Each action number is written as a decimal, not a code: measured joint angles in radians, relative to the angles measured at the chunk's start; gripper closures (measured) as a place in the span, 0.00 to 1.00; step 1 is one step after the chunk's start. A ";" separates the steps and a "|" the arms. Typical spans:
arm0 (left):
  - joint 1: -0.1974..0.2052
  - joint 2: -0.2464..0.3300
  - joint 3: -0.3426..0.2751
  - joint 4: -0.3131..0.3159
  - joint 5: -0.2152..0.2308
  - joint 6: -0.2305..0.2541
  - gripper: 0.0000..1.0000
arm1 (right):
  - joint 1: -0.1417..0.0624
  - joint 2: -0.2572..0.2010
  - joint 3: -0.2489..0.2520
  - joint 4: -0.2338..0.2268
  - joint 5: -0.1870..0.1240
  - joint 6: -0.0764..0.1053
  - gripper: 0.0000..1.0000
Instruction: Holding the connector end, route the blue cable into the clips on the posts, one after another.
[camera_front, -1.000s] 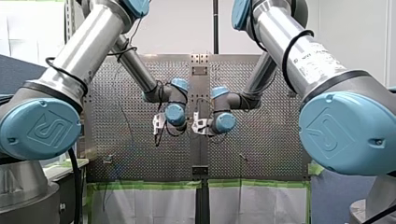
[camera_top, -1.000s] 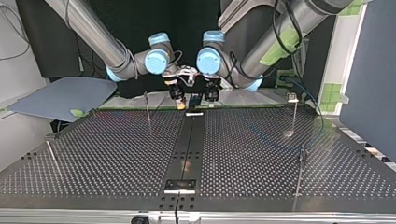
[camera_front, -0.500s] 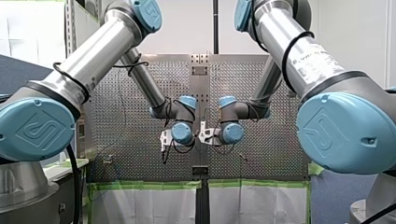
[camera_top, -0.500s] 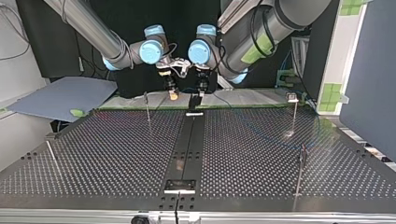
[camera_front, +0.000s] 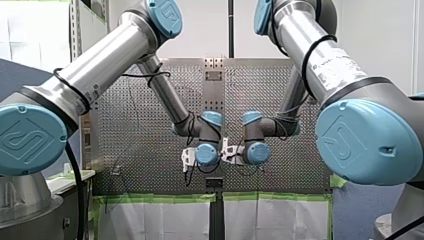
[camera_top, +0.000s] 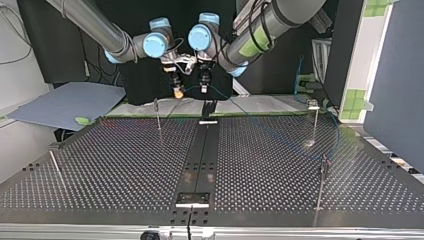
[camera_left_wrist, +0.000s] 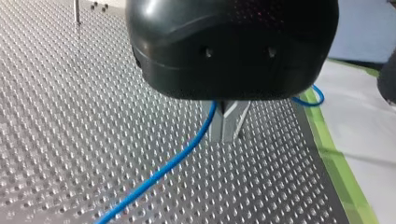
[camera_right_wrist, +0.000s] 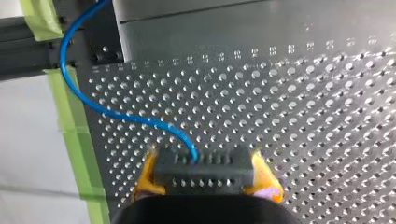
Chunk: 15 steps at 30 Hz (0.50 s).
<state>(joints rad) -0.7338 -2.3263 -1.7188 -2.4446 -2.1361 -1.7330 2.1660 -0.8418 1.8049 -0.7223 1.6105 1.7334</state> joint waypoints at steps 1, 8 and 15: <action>-0.007 -0.001 0.000 0.008 -0.003 -0.001 1.00 | -0.005 0.000 0.012 -0.011 0.000 0.001 1.00; -0.049 -0.003 0.001 0.038 -0.035 0.003 1.00 | -0.027 0.000 0.081 -0.081 -0.002 0.020 1.00; -0.082 -0.038 0.001 0.091 -0.041 0.007 1.00 | -0.056 0.000 0.148 -0.148 0.003 0.022 1.00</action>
<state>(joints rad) -0.8157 -2.3643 -1.7175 -2.3540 -2.1770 -1.7262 2.1100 -0.8413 1.9524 -0.8700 1.6133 1.7557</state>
